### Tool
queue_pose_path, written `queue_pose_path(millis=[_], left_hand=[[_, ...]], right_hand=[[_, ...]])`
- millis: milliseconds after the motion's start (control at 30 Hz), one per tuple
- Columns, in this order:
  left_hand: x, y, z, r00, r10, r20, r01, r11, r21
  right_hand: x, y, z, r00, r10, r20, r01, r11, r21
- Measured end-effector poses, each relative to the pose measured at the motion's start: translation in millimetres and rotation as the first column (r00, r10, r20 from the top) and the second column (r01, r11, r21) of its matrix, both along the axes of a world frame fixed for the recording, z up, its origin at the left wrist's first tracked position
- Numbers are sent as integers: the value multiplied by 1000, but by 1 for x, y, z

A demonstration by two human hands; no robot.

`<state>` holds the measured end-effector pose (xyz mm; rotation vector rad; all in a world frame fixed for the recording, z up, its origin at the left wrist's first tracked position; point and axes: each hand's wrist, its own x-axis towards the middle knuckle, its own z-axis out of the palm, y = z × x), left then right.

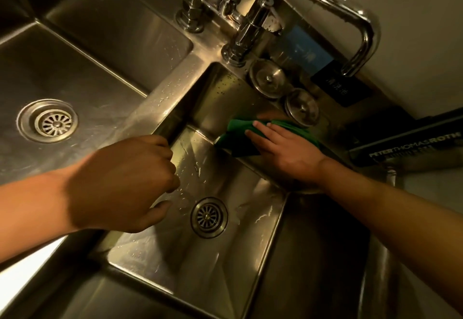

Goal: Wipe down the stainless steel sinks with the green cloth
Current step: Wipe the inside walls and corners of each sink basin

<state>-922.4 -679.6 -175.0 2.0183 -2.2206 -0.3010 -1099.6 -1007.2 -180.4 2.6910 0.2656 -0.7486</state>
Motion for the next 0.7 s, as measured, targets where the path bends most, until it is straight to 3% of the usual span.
queue_pose_path(millis=[133,233,333,433,533,700], left_hand=[[-1,-1,4,1000,-2,8,2,1000,-6],[-1,-2,4,1000,-18,8,18,1000,-11],[0,-4,-1,1000,-25,8,25,1000,-17],[0,-5,-7,1000,-19,-16,18,999,-27],[0,-4,-13,999,-14,-40,13,999,-30],[-1,-6,-16,998,-3,-55,2,999,-33]], right_hand=[[15,8,-6,994,-11,111,10,1000,7],[36,13,-11,966,162,200,-143,984,-106],[62,17,-10,884,390,257,-328,910,-253],[85,22,-10,868,439,234,-374,886,-275],[97,28,-14,876,414,246,-362,903,-229],[113,26,-36,812,372,451,-401,915,-32]])
